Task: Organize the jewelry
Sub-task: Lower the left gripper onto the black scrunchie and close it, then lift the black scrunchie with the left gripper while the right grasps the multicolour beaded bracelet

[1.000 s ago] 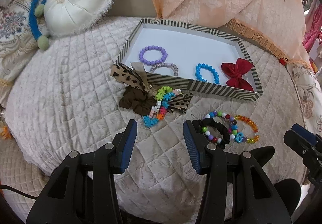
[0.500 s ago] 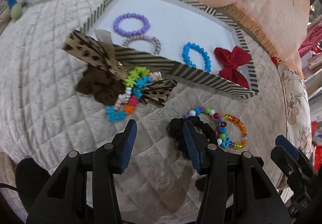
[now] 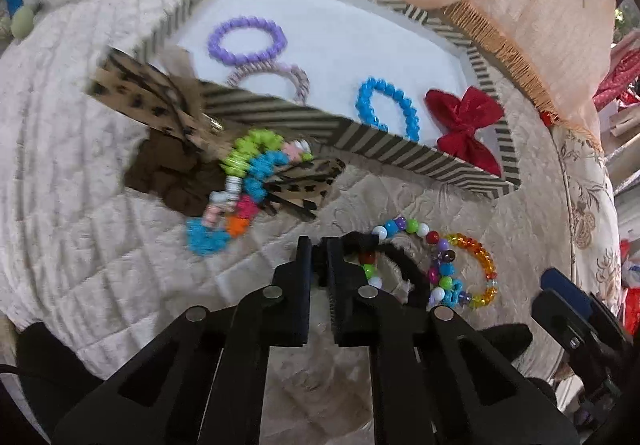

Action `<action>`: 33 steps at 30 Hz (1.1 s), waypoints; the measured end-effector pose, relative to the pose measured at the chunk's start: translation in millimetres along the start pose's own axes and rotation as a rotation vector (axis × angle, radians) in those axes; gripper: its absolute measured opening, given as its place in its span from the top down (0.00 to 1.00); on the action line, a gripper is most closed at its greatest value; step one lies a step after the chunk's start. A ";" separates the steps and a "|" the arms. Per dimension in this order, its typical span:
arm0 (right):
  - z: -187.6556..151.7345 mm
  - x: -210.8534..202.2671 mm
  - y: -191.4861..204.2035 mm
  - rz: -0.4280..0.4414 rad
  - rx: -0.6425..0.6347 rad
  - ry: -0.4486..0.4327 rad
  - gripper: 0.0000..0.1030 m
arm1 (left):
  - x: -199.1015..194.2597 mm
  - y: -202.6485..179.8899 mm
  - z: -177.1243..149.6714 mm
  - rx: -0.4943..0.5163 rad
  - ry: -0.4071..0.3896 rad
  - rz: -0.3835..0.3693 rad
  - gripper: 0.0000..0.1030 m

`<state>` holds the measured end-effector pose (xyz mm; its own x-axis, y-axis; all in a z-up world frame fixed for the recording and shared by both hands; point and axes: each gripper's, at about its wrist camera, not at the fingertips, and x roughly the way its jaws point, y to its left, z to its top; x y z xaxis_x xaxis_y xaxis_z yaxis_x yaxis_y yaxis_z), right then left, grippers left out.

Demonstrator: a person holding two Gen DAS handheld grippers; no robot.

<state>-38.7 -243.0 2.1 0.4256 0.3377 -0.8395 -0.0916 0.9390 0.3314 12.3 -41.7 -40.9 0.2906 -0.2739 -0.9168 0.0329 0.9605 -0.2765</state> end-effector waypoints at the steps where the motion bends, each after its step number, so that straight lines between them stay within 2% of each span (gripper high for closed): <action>1: 1.3 2.5 2.9 0.005 -0.015 0.001 0.47 | -6.2 3.1 -0.8 -0.001 -0.012 0.002 0.94; 3: 4.8 12.1 11.5 0.008 -0.066 0.016 0.47 | -18.9 11.8 -2.7 -0.005 -0.033 0.007 0.94; 5: 8.6 23.0 19.2 0.007 -0.119 0.036 0.53 | -27.2 18.8 -3.7 -0.003 -0.047 0.015 0.95; 7: 14.8 36.7 25.5 -0.021 -0.167 0.064 0.54 | -30.8 24.4 -3.9 -0.004 -0.051 0.021 0.95; 9: 22.2 43.6 26.6 -0.056 -0.187 0.071 0.54 | -31.1 26.5 -4.2 -0.008 -0.046 0.015 0.94; 11: 26.5 43.5 23.2 -0.053 -0.173 0.068 0.54 | -25.8 26.5 -3.4 -0.031 -0.021 -0.015 0.93; 13: 27.9 41.9 18.6 -0.043 -0.149 0.065 0.54 | -20.4 22.3 -3.8 -0.026 0.003 -0.037 0.81; 14: 27.6 41.4 17.2 -0.042 -0.142 0.066 0.54 | -16.9 18.3 -3.6 -0.021 0.010 -0.037 0.66; 15: 26.6 40.5 16.0 -0.039 -0.138 0.068 0.54 | -13.0 14.5 -2.8 -0.022 0.014 -0.046 0.60; 19: 22.2 36.0 11.3 -0.040 -0.130 0.074 0.53 | 2.1 3.8 2.4 -0.047 0.027 -0.057 0.60; 22: 21.9 31.9 9.1 -0.036 -0.120 0.071 0.53 | 15.9 1.4 4.0 -0.058 0.054 -0.035 0.61; 23: 22.1 30.5 8.5 -0.035 -0.117 0.068 0.54 | 18.7 -0.4 3.1 -0.049 0.051 -0.022 0.68; 24: 22.6 29.7 8.4 -0.033 -0.114 0.067 0.54 | 19.0 -2.7 2.3 -0.031 0.037 -0.002 0.85; 27: 23.9 30.6 10.6 -0.025 -0.117 0.069 0.54 | 18.8 -0.3 1.1 -0.021 0.039 0.003 0.94; 33: 26.3 47.6 31.4 -0.029 -0.232 0.108 0.54 | -10.7 15.5 -4.8 -0.002 -0.004 -0.003 0.95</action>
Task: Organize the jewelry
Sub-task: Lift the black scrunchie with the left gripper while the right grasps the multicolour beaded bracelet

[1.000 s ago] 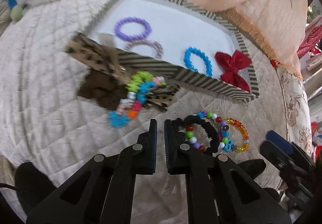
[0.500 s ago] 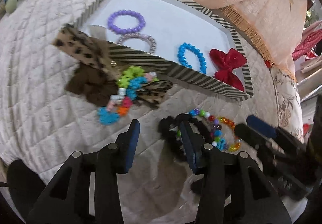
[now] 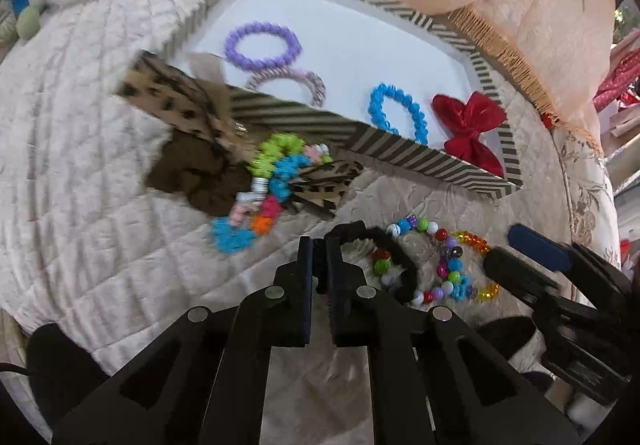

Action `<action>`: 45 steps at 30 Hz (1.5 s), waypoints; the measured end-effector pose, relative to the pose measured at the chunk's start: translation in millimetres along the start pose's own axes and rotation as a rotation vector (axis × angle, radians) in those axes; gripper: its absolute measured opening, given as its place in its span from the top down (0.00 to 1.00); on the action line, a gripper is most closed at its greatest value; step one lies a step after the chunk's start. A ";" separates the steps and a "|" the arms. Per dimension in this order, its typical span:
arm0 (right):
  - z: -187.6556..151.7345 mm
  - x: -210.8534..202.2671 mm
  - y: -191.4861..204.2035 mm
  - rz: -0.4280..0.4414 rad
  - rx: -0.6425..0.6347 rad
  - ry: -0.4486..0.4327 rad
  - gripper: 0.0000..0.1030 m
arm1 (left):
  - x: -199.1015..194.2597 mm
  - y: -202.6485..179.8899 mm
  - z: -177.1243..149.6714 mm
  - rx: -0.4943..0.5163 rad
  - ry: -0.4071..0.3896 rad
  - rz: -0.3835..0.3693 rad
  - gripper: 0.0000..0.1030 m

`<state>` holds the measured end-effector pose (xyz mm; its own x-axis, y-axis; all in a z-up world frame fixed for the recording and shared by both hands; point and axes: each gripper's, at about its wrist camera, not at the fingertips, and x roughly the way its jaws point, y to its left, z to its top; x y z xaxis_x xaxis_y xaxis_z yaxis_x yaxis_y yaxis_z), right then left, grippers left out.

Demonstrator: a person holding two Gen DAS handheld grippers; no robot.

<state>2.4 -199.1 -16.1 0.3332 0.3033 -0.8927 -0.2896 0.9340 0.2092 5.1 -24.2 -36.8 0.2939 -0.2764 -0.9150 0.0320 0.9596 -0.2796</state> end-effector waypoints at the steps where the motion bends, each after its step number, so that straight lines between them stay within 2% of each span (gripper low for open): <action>1: 1.5 5.0 4.6 -0.013 -0.035 0.012 0.55 | -3.1 2.8 0.1 -0.002 -0.002 -0.002 0.95; 4: 5.9 21.8 13.2 -0.049 -0.112 0.052 0.61 | -14.0 16.1 1.0 -0.021 -0.013 -0.001 0.95; 7: 9.9 38.1 16.4 -0.057 -0.154 0.087 0.63 | -15.6 23.6 -0.3 -0.028 -0.014 0.019 0.95; 9: 11.2 49.5 19.2 -0.075 -0.192 0.115 0.68 | -13.5 24.7 -1.4 -0.034 -0.010 0.020 0.95; 12: 10.6 60.3 21.7 -0.083 -0.225 0.121 0.80 | -12.7 26.0 -3.1 -0.041 -0.004 0.015 0.95; 13: 11.5 58.4 20.8 -0.074 -0.214 0.109 0.89 | -13.7 26.5 -3.5 -0.041 -0.006 0.014 0.95; 14: 12.4 55.9 19.4 -0.067 -0.198 0.101 0.91 | -15.1 26.6 -3.1 -0.042 -0.011 0.015 0.95; 18: 14.8 31.8 10.7 -0.002 -0.122 0.038 0.91 | -25.1 28.0 -1.7 -0.045 -0.029 0.012 0.95; 25: 17.9 -15.7 15.1 0.028 -0.094 -0.060 0.91 | -47.6 15.4 2.6 -0.018 -0.082 0.004 0.95; 36: 21.8 -69.4 22.5 0.006 -0.103 -0.166 0.91 | -81.6 0.1 9.8 0.021 -0.160 0.017 0.95; 45: 24.3 -94.5 33.1 -0.008 -0.132 -0.209 0.91 | -101.5 -7.8 12.8 0.061 -0.232 0.061 0.95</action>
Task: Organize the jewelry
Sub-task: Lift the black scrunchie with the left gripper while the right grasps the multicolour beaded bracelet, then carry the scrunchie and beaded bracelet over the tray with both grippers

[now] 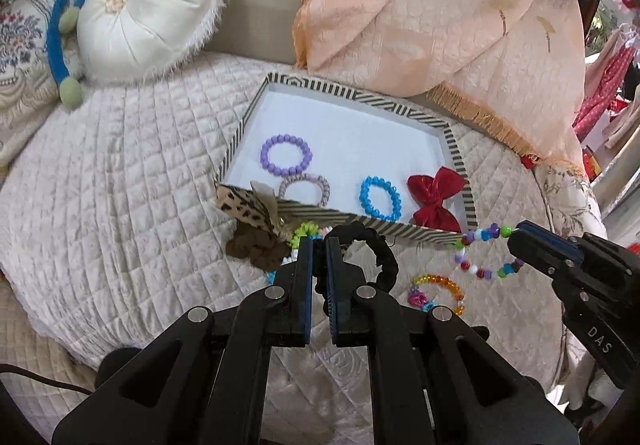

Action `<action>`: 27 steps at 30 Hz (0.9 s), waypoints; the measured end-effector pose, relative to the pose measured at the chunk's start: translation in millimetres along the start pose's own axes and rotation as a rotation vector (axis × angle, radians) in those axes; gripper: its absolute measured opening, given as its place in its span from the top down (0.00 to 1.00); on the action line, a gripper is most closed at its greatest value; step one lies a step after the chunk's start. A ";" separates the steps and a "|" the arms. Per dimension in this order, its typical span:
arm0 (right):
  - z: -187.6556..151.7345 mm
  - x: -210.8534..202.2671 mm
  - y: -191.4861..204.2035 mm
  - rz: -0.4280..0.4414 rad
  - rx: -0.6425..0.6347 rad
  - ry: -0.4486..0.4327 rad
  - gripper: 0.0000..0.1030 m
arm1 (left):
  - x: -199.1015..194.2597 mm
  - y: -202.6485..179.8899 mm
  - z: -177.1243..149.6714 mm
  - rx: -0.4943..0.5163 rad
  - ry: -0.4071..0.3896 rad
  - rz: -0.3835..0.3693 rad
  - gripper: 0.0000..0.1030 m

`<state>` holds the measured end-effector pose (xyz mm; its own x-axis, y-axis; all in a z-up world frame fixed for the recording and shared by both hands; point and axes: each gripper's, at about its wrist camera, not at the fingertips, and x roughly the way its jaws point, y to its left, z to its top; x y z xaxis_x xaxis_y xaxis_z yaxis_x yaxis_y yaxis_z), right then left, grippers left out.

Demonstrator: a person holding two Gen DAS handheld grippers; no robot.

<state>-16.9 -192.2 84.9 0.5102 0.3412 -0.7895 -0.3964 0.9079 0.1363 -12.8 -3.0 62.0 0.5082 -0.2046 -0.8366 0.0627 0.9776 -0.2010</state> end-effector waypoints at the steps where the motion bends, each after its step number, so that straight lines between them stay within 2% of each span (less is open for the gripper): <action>1: 0.4 -1.5 0.0 0.000 0.000 -0.003 0.91 | -1.8 -0.5 0.5 0.005 -0.006 0.004 0.95; 11: 6.9 -10.1 3.7 -0.005 -0.015 -0.017 0.91 | -6.9 -1.6 9.6 0.024 -0.033 0.032 0.95; 27: 15.5 2.6 -5.6 -0.008 0.001 -0.002 0.91 | 6.3 1.5 26.9 0.041 -0.036 0.075 0.95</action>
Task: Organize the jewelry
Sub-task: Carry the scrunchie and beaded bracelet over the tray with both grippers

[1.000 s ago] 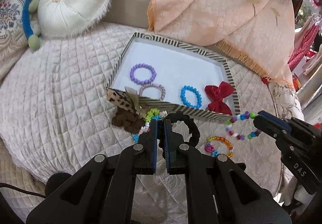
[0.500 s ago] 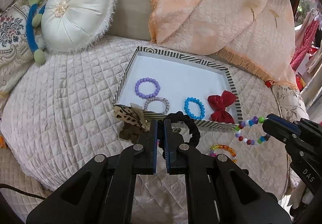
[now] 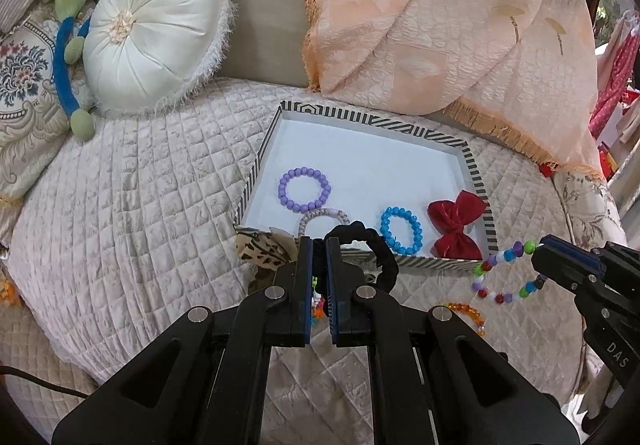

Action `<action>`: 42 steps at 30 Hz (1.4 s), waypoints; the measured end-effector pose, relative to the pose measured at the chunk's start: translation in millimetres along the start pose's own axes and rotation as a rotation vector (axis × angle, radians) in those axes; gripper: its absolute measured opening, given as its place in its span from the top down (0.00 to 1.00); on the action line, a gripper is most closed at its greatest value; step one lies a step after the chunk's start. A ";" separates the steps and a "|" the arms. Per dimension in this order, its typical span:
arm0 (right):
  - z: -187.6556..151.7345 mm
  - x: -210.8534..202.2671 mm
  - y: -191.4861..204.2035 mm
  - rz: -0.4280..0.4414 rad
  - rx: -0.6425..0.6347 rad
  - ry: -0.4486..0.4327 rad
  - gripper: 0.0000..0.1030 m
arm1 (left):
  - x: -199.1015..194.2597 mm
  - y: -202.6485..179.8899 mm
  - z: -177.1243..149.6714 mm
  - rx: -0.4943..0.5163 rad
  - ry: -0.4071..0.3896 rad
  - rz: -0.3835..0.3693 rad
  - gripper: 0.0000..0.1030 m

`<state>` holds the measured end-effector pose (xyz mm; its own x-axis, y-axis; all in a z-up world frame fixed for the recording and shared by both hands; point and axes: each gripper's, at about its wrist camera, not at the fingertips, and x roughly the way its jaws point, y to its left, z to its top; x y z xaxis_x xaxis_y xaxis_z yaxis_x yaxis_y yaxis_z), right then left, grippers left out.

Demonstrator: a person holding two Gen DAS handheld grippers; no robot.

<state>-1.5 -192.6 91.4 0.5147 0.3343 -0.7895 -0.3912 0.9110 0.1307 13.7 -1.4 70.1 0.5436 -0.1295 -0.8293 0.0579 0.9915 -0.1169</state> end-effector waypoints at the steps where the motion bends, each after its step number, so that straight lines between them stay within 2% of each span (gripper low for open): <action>1: 0.5 1.3 -1.0 -0.001 0.001 0.002 0.91 | 0.3 -0.2 0.5 0.001 -0.001 0.002 0.95; 13: 11.8 16.6 -19.8 -0.028 0.025 0.013 0.91 | 17.8 -4.8 16.6 0.021 0.006 0.026 0.95; 18: 23.6 27.9 -32.7 -0.037 0.050 0.012 0.91 | 31.5 -1.6 31.9 -0.003 0.027 0.017 0.95; 26: 47.0 74.9 -52.4 -0.031 0.106 0.038 0.91 | 73.2 -6.4 61.3 -0.056 0.091 -0.006 0.95; 35: 62.0 141.1 -68.9 -0.029 0.120 0.121 0.91 | 141.6 -20.2 80.1 -0.070 0.163 0.020 0.95; 42: 58.7 182.6 -116.9 -0.071 0.201 0.151 0.91 | 183.0 -17.9 82.4 -0.083 0.206 0.056 0.95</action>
<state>182.9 -223.9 -32.9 0.4098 0.2418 -0.8795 -0.1913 0.9656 0.1763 181.1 -41.6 -34.5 0.3612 -0.0829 -0.9288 -0.0416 0.9936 -0.1048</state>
